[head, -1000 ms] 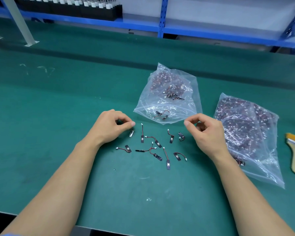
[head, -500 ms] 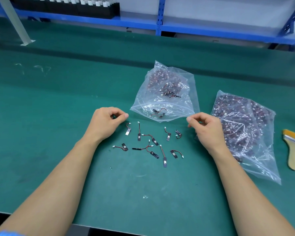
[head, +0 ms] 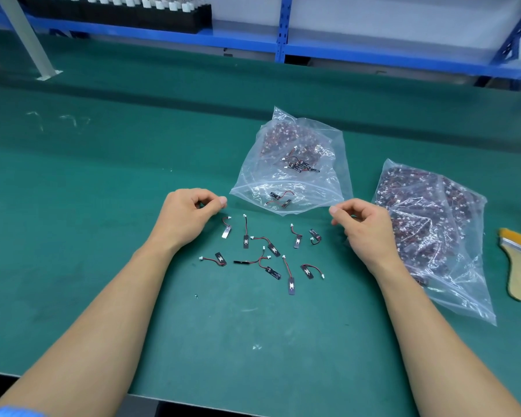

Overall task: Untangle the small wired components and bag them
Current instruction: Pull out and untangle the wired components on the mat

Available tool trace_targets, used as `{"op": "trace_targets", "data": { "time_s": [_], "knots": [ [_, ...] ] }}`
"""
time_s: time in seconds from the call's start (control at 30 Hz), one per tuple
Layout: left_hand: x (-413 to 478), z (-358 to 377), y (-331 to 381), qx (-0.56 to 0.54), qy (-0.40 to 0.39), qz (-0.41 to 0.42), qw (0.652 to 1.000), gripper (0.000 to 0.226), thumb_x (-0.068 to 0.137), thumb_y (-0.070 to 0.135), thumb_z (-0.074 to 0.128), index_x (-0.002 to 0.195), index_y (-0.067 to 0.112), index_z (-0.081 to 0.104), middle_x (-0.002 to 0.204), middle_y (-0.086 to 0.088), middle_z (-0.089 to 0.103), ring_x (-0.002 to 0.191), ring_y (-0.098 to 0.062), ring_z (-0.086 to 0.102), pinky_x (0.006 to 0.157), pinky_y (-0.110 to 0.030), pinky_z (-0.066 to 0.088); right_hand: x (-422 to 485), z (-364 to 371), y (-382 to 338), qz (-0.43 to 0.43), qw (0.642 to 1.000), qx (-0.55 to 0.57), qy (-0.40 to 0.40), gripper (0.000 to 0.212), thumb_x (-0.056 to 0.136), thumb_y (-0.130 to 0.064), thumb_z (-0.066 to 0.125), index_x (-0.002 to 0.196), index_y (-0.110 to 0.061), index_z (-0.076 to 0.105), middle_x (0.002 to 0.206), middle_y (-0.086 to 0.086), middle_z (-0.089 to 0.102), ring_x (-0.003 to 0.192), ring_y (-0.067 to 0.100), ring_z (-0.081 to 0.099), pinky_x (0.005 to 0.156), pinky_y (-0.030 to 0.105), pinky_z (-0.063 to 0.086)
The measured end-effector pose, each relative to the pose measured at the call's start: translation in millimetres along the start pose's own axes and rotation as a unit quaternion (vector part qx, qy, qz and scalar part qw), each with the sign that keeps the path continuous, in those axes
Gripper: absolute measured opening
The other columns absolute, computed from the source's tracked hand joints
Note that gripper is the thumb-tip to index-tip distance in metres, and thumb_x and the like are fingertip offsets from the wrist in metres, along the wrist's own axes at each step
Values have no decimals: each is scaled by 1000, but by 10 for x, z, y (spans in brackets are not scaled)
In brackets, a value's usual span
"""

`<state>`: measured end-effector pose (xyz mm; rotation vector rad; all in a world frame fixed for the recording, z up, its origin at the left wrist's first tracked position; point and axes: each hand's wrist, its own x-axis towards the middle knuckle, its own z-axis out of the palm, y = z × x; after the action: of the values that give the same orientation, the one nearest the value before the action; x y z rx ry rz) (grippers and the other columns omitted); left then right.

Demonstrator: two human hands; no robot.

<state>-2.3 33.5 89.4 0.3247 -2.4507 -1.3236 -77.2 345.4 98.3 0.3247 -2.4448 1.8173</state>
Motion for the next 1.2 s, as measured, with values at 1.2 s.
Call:
{"op": "trace_targets", "data": {
  "time_s": [1.2],
  "knots": [
    [-20,-2,13,15,-12,10,1000,14,88,47,70,76,40,72,67,15,65,57,-3,43,56,-18,36,-10,15,11,-16,1000,-18,-8,18,89,-19,74,72,-23,71,62,-9,68,50,4,47,48,15,38]
  ]
}}
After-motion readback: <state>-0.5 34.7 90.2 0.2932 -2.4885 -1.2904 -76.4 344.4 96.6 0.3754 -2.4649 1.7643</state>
